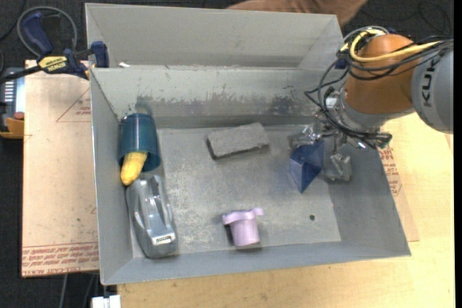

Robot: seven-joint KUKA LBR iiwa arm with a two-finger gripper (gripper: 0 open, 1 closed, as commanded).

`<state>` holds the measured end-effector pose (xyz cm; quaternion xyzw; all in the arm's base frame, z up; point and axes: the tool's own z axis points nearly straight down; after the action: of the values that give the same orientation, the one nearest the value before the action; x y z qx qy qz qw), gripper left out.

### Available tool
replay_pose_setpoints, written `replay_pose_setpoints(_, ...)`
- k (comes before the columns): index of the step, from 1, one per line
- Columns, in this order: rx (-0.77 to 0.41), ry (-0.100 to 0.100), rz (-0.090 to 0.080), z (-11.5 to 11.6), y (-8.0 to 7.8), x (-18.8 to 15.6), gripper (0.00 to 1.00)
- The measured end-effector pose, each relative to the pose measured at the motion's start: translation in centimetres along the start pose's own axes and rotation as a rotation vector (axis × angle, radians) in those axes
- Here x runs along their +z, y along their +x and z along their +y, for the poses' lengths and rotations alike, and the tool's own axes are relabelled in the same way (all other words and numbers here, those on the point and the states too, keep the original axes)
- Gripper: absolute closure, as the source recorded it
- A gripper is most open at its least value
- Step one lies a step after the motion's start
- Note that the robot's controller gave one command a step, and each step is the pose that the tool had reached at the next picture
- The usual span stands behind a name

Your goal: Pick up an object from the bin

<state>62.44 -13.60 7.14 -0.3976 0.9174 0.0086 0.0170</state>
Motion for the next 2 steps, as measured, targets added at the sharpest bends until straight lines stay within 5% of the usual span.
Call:
replay_pose_setpoints(1, 0.187, 0.008, 0.003, -1.92, -1.56, 0.15, 1.0)
replay_pose_setpoints(2, 0.188, 0.008, 0.003, -1.93, -1.55, 0.15, 1.0)
